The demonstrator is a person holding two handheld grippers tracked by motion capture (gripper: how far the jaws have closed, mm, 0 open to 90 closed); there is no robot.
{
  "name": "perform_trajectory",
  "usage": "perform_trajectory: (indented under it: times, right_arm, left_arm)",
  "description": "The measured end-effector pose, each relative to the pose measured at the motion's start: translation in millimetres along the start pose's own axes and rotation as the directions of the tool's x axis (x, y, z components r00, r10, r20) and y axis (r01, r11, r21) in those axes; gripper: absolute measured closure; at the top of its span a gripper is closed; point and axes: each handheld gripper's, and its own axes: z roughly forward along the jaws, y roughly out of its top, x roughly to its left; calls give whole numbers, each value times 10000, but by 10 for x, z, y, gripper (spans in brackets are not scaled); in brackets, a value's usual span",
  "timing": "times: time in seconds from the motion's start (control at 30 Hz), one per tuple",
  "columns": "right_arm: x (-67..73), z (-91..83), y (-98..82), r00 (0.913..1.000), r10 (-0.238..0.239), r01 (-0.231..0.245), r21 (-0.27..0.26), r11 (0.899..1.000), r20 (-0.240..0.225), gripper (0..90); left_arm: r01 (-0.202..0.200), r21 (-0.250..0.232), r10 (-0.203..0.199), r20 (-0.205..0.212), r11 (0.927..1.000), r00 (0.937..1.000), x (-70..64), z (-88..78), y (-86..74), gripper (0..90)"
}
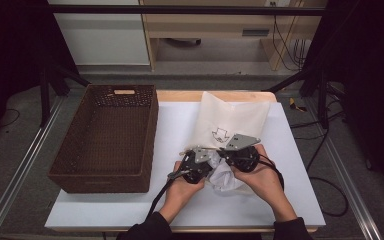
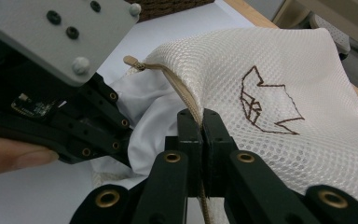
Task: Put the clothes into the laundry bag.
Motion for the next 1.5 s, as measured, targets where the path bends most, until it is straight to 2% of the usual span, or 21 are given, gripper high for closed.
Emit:
perform_trajectory:
  times: [0.37, 0.63, 1.2, 1.5]
  right_arm:
    - [-18, -35, -32, 10000, -32, 32, 17, 10000, 39, 882]
    - [0, -3, -91, 10000, 42, -42, 141, 9999, 29, 883]
    - [33, 27, -145, 9999, 107, -106, 347, 9993, -42, 882]
    - [14, 37, -174, 9997, 237, -235, 312, 9992, -52, 882]
  left_arm:
    - [442, -356, -451, -266, 9984, 9986, 34, 111, 52, 900]
    - [360, -380, -373, -336, 9986, 9987, 53, 145, 100, 900]
    - [597, -776, -646, -627, 9952, 9959, 99, 293, 176, 900]
    - [423, -822, -486, -750, 9957, 9960, 123, 360, 226, 900]
